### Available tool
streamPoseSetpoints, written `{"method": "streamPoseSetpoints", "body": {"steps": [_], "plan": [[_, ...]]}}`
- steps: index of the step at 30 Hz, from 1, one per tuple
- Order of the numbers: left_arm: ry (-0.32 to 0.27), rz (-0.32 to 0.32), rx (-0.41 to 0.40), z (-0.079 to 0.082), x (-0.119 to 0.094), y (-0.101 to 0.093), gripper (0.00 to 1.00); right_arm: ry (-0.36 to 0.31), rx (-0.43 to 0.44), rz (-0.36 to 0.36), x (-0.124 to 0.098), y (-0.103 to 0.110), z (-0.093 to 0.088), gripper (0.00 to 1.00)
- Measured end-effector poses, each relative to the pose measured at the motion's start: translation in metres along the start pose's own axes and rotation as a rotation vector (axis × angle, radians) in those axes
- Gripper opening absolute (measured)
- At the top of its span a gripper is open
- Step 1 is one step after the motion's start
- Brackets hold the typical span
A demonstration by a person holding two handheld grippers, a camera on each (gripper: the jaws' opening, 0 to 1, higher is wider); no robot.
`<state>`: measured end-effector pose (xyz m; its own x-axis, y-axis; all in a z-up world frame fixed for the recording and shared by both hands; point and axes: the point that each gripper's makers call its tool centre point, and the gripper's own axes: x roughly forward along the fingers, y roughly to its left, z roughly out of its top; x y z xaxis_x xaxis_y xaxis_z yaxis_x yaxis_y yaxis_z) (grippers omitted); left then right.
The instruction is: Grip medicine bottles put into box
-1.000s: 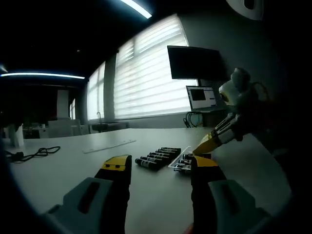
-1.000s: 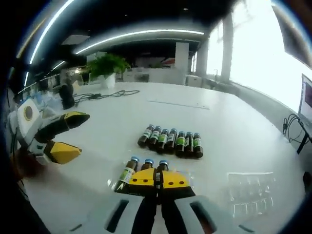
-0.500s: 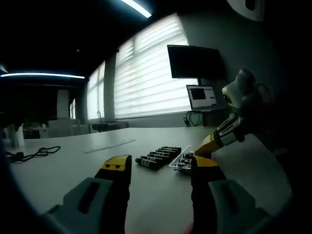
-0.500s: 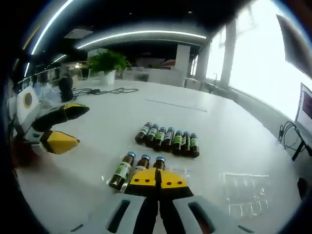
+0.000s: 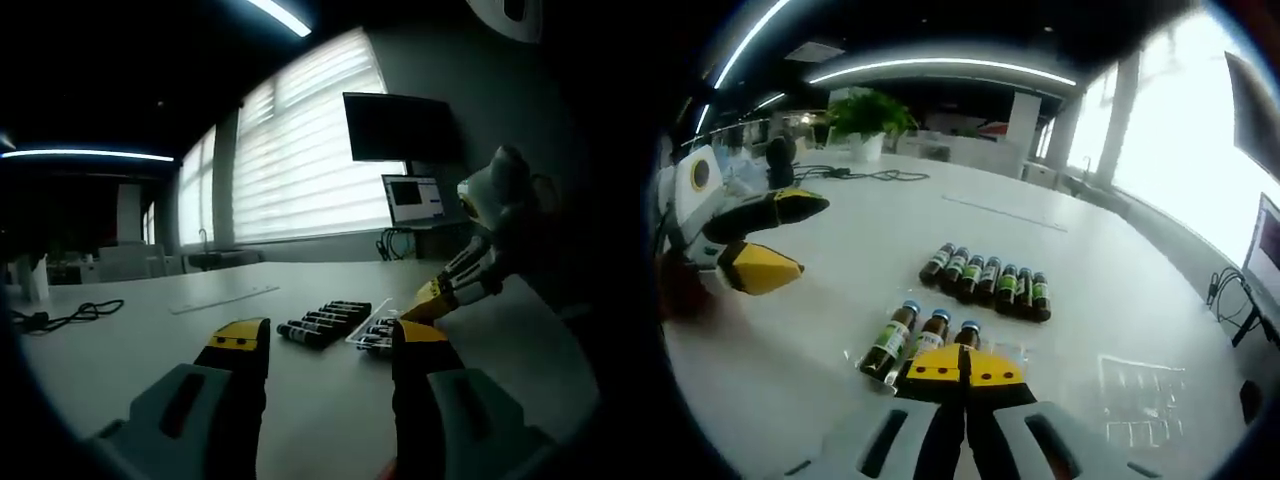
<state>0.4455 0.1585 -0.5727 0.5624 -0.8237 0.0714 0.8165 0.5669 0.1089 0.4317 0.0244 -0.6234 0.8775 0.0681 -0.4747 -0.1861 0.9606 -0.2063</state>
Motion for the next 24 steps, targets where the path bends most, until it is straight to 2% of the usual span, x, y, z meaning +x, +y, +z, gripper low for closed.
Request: {"method": "streamPoseSetpoints", "body": {"steps": [5,6,8,11,17,19,24], "plan": [[0.0,-0.002,0.0,0.0,0.0,0.0,0.42,0.012,0.05,0.031,-0.001,0.0,0.001,0.0],[0.0,-0.002,-0.001,0.0,0.0,0.0,0.42,-0.018,0.108,0.046,-0.001,0.0,0.006,0.0],[0.001,-0.001,-0.001,0.0,0.0,0.0,0.42,-0.067,0.141,0.071,-0.005,-0.001,0.019,0.09],[0.004,-0.002,0.002,0.0,0.0,0.0,0.42,-0.059,0.171,0.073,-0.008,-0.009,0.027,0.06],[0.005,0.001,0.002,-0.001,0.0,0.001,0.42,-0.062,0.156,0.079,-0.005,-0.017,0.035,0.09],[0.006,0.002,0.002,-0.001,0.0,0.001,0.42,-0.054,0.126,0.078,-0.004,-0.019,0.037,0.09],[0.008,0.003,0.003,-0.001,0.0,0.001,0.42,-0.061,0.132,0.057,0.002,-0.033,0.043,0.09]]}}
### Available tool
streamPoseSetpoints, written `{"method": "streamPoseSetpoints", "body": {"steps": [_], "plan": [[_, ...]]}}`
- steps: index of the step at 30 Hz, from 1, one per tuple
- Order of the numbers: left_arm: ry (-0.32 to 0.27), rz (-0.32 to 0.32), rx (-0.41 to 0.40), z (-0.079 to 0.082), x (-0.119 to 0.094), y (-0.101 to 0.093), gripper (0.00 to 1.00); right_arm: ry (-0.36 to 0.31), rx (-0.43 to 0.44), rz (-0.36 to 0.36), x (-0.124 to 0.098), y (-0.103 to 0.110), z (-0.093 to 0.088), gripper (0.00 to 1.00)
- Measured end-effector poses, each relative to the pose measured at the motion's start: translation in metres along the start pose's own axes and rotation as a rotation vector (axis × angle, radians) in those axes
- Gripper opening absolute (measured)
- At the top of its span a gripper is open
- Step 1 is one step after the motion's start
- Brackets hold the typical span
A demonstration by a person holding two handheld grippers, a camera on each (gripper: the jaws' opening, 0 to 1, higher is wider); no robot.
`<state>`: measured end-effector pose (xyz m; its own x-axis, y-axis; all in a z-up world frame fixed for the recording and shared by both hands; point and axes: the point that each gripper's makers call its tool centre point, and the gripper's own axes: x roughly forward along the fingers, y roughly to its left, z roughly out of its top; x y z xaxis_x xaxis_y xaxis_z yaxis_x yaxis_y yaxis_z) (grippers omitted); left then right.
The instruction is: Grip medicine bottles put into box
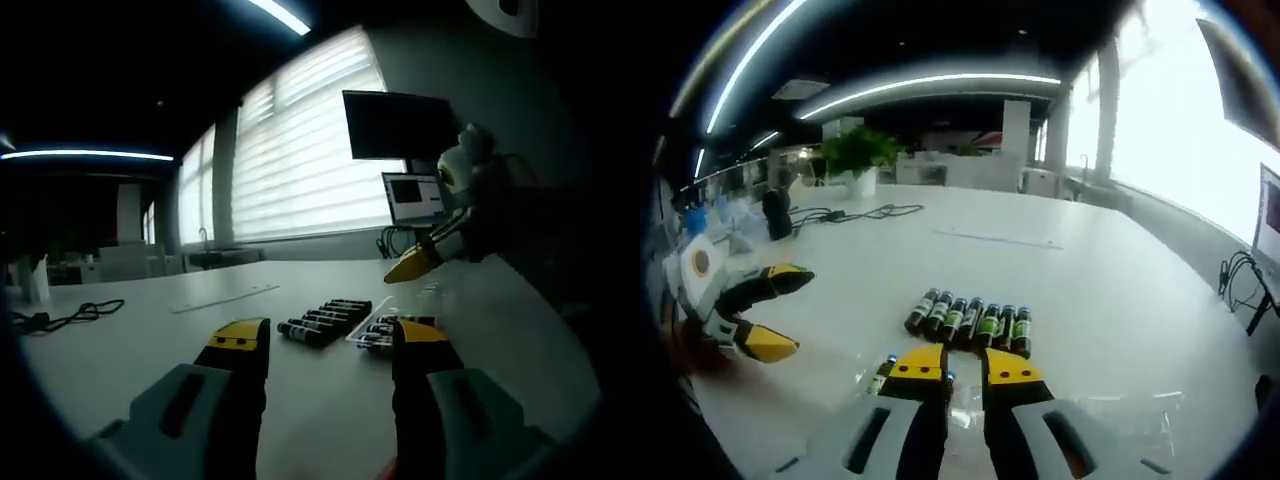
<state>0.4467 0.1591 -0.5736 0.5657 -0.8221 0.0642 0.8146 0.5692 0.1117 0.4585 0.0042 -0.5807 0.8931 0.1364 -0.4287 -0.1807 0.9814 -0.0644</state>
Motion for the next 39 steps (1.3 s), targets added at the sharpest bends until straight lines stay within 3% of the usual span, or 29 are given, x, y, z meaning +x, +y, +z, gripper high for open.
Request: {"method": "streamPoseSetpoints", "body": {"steps": [12,23,39], "plan": [[0.007,0.01,0.002,-0.002,0.0,0.002,0.42,0.009,0.011,-0.026,0.027,-0.03,0.013,0.08],[0.009,0.009,0.003,-0.003,0.0,0.002,0.42,0.049,0.064,-0.049,0.046,-0.049,-0.001,0.08],[0.011,0.015,0.0,-0.004,0.0,0.003,0.42,0.097,0.097,-0.037,0.075,-0.053,-0.008,0.08]]}}
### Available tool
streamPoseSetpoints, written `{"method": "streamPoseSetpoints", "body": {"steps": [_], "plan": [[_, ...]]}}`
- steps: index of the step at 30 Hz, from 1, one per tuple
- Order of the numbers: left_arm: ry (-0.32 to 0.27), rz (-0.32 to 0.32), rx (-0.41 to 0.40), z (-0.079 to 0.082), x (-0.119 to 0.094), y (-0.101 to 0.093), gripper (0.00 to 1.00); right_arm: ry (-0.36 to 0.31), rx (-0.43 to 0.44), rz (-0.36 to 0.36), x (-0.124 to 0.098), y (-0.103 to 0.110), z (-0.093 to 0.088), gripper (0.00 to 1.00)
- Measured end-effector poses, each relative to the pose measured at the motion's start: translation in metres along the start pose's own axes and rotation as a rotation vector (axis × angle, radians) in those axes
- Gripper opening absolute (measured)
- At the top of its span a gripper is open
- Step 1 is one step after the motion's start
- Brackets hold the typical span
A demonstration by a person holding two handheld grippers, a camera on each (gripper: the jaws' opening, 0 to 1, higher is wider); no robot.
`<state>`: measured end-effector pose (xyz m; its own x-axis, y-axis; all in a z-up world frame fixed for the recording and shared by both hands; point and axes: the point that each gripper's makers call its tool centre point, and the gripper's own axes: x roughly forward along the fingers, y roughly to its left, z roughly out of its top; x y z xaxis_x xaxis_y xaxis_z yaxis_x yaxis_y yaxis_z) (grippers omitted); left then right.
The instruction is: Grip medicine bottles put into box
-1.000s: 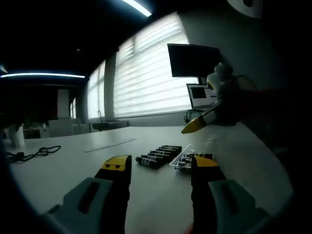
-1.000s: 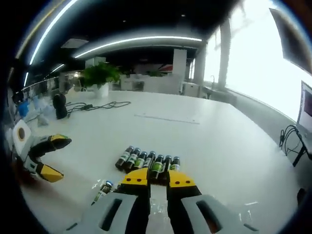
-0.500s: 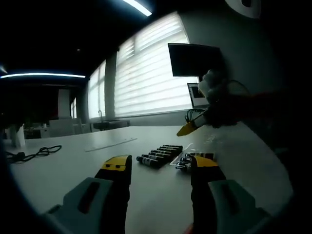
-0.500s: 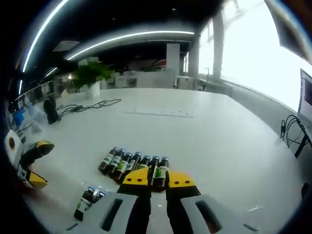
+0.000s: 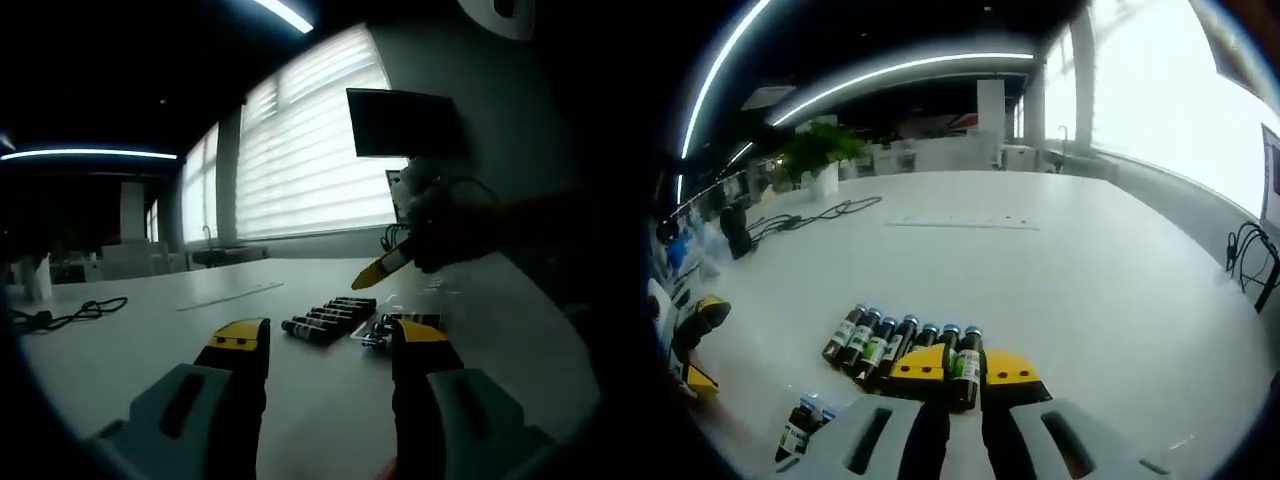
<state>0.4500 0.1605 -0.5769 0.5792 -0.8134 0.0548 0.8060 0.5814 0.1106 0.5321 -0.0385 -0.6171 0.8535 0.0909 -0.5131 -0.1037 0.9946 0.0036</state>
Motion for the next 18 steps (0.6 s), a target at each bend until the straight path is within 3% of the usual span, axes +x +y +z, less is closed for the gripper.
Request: {"method": "streamPoseSetpoints", "body": {"steps": [8,18], "plan": [[-0.003,0.002,-0.002,0.001,0.0,0.0,0.42,0.042,-0.035,-0.018,0.013,-0.002,-0.009,0.08],[-0.003,0.002,-0.002,0.001,0.0,0.0,0.42,0.072,-0.013,-0.023,0.016,-0.004,-0.016,0.07]]}}
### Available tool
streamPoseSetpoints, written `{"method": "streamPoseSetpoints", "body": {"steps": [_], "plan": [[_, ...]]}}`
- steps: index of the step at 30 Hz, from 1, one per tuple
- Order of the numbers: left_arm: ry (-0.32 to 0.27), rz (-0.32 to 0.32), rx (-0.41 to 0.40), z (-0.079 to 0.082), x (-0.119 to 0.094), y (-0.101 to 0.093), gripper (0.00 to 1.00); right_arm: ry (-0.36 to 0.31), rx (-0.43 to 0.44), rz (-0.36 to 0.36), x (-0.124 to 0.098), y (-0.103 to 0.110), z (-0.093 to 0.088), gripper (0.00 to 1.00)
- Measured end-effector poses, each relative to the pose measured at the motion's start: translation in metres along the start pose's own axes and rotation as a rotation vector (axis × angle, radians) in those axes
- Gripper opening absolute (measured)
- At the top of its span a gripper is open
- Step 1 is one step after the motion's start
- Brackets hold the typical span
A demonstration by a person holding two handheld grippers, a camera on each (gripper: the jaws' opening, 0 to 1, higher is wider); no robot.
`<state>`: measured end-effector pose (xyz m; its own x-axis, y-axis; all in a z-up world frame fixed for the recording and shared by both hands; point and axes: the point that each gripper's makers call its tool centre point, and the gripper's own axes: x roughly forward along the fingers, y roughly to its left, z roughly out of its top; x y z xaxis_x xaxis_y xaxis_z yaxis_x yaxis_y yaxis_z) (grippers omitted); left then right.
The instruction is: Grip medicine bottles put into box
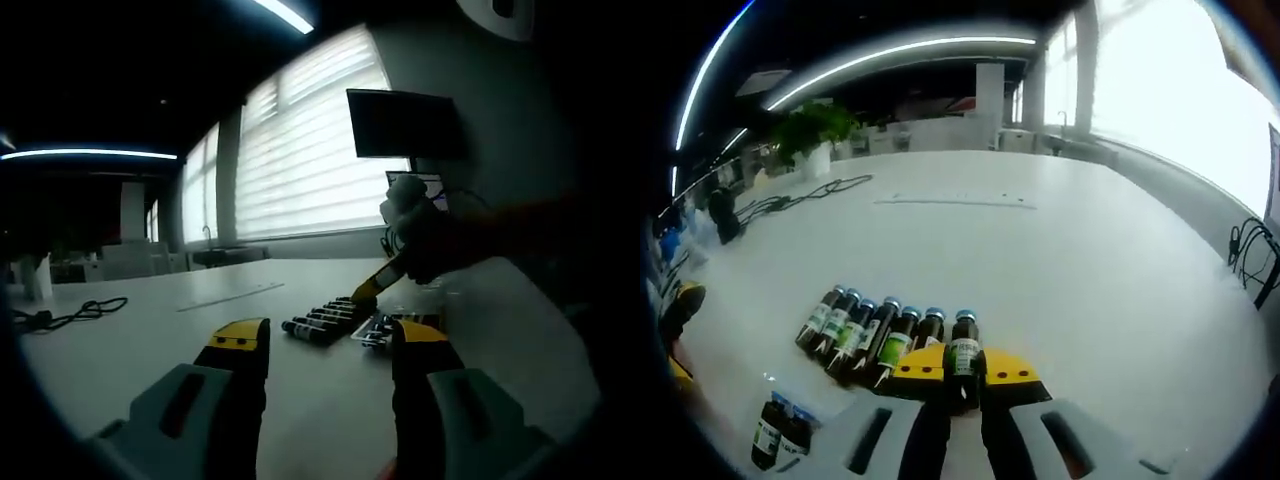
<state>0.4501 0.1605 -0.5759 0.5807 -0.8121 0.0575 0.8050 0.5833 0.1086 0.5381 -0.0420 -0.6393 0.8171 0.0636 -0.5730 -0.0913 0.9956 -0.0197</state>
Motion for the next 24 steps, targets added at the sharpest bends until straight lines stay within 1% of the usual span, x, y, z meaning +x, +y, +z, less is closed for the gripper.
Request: {"method": "streamPoseSetpoints", "body": {"steps": [7,15,20,24], "plan": [[0.0,0.001,0.001,0.0,0.0,0.0,0.42,0.006,0.008,-0.01,0.002,-0.002,0.001,0.07],[0.0,0.005,0.001,0.0,0.0,0.001,0.42,0.002,0.038,-0.028,0.0,-0.008,0.001,0.06],[0.002,0.004,0.003,0.0,0.0,0.001,0.42,-0.032,0.047,-0.044,-0.008,-0.009,0.009,0.06],[0.001,0.005,0.001,0.0,0.0,0.001,0.42,-0.043,0.057,-0.038,-0.014,-0.006,0.012,0.06]]}}
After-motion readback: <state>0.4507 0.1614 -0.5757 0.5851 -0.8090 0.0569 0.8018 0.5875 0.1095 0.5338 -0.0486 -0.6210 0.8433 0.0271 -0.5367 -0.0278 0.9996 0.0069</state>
